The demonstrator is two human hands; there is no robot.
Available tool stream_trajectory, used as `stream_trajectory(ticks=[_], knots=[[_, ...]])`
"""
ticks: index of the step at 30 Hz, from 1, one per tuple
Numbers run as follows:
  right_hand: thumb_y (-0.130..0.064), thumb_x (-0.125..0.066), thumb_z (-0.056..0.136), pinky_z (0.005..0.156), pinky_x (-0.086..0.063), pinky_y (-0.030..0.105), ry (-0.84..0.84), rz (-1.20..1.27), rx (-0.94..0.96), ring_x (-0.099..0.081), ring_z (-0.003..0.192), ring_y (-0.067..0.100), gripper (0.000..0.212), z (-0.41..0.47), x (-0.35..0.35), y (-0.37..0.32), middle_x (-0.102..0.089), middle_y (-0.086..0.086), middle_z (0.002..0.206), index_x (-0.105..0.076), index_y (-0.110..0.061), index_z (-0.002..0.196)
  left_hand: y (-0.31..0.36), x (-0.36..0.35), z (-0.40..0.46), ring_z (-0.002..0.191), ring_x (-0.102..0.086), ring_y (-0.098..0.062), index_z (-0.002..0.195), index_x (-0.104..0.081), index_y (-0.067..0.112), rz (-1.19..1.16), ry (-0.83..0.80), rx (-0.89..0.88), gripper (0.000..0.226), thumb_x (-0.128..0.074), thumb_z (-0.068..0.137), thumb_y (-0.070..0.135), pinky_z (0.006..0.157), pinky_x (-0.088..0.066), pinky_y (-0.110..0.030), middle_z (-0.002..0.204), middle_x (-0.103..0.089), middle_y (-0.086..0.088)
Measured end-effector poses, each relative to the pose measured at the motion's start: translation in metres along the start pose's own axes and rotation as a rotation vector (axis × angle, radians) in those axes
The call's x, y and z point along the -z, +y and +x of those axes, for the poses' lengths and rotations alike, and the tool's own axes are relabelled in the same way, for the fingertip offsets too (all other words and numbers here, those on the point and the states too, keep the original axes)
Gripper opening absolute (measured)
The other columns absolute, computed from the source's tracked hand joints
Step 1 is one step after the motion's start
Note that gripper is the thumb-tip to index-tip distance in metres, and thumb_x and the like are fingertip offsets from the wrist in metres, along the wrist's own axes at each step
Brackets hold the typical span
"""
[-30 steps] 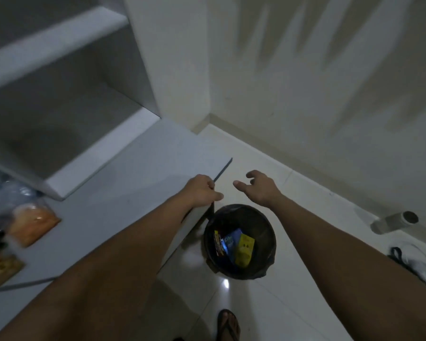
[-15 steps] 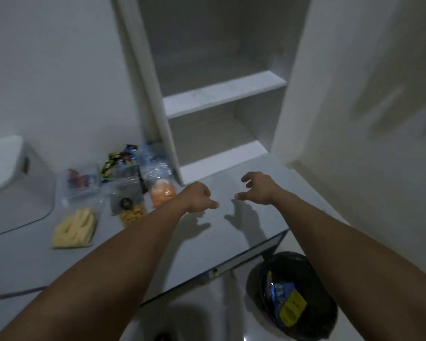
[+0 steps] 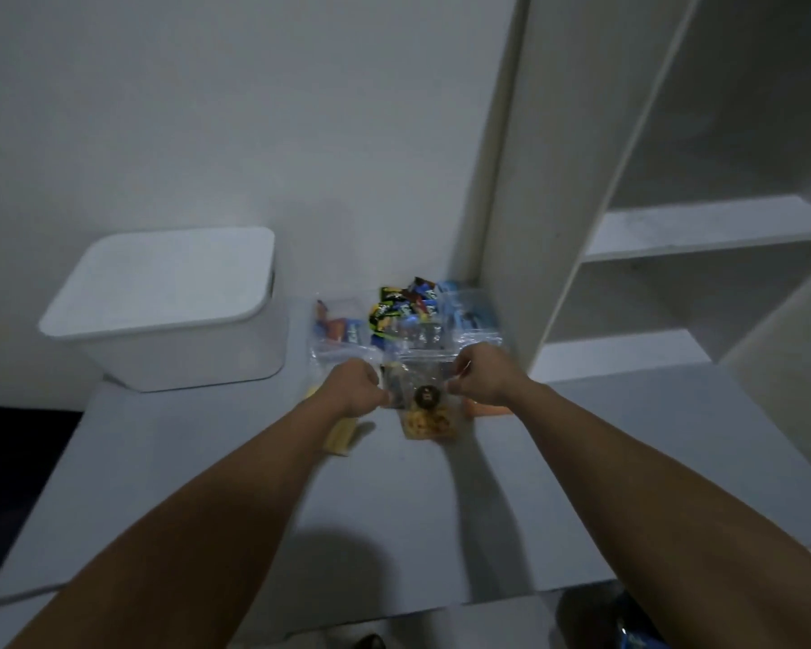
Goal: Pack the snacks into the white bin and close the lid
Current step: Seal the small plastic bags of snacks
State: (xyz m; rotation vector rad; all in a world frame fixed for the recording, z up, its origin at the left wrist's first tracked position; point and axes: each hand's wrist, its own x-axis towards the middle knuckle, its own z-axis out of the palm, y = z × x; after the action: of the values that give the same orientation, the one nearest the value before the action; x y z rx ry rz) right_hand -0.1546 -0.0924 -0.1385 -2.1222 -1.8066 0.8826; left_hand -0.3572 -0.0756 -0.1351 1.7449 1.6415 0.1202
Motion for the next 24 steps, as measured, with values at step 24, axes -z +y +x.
stream_trajectory(ticks=[24], knots=[[-0.003, -0.055, 0.088, 0.067, -0.052, 0.03, -0.107, 0.411, -0.28, -0.055, 0.096, 0.023, 0.047, 0.109, -0.099, -0.099, -0.052, 0.013, 0.118, -0.038, -0.003, 0.132, -0.083, 0.071, 0.081, 0.099, -0.056, -0.025, 0.11, -0.05, 0.012, -0.508, -0.024, 0.111, 0.039, -0.057, 0.079, -0.01, 0.082, -0.045, -0.031, 0.106, -0.058, -0.011]])
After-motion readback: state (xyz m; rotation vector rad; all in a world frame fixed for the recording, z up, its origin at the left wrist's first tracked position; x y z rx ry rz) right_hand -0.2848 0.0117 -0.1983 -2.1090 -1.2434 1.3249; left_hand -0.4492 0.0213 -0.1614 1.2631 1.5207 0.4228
